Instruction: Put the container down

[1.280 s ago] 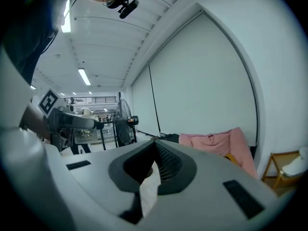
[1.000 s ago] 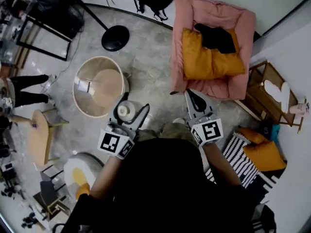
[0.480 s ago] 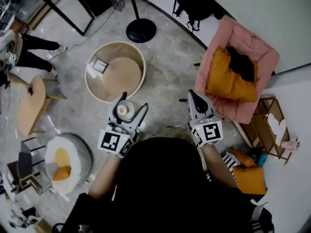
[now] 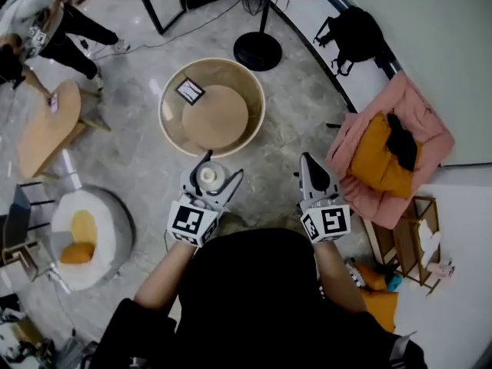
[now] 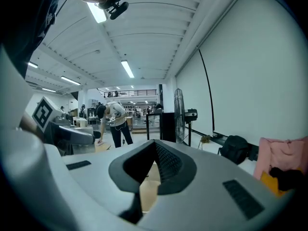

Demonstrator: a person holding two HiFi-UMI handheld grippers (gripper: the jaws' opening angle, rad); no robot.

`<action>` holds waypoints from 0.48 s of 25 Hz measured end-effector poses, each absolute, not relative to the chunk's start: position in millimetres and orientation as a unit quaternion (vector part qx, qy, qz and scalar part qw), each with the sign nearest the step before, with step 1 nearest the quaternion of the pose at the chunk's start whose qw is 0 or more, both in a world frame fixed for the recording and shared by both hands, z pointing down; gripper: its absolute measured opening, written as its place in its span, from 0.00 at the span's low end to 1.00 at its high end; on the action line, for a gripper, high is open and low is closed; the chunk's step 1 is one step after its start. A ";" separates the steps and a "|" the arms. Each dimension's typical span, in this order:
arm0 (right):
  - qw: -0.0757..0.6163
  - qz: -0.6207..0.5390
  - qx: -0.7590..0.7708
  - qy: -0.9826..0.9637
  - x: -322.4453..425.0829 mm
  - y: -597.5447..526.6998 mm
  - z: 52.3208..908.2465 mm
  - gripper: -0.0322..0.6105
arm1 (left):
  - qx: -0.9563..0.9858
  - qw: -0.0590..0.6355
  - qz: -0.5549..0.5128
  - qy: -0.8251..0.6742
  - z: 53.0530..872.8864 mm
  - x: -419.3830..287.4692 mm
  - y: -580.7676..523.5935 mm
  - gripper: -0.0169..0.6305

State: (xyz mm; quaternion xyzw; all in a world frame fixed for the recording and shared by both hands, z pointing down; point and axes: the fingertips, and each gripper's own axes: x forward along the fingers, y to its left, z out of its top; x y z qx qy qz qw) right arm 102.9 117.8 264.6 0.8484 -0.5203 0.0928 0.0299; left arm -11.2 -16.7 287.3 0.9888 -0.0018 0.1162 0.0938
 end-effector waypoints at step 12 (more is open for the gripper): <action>0.102 0.112 0.752 -0.641 154.7 -7.8 352.2 0.08 | 0.972 0.096 0.151 -0.153 428.5 64.3 -126.6 0.57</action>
